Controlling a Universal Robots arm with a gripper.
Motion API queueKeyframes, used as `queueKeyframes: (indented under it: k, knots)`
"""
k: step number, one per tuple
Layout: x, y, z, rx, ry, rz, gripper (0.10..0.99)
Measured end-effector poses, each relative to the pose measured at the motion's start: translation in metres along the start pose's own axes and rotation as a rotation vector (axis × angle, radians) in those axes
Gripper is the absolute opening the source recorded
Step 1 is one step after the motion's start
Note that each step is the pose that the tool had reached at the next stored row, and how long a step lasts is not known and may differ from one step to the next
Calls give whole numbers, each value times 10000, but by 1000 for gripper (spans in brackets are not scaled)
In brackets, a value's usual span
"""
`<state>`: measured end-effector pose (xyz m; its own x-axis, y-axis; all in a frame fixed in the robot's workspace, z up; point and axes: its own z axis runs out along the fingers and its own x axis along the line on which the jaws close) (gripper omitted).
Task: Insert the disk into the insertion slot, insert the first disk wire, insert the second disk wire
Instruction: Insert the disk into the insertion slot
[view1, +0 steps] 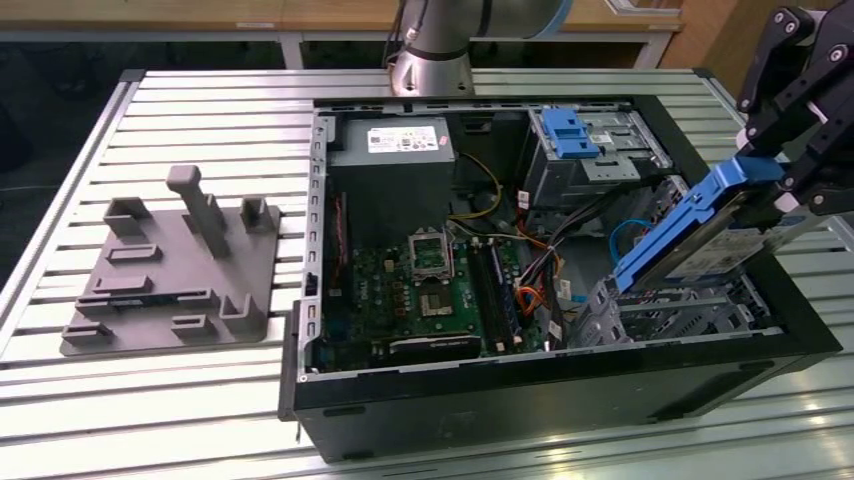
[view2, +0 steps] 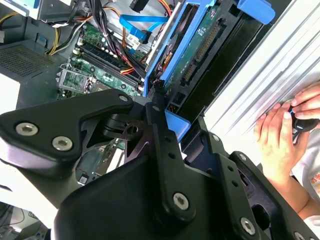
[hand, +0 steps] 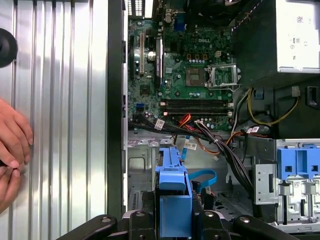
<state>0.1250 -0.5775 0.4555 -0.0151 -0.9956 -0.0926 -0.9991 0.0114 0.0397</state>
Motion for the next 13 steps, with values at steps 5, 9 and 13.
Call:
queueKeyframes:
  k: [5, 9, 13]
  knots:
    - [5, -1, 20, 0, -1, 0, 361]
    - [10, -1, 36, 0, 0, 0, 361]
    - [12, -2, 57, 0, 0, 0, 361]
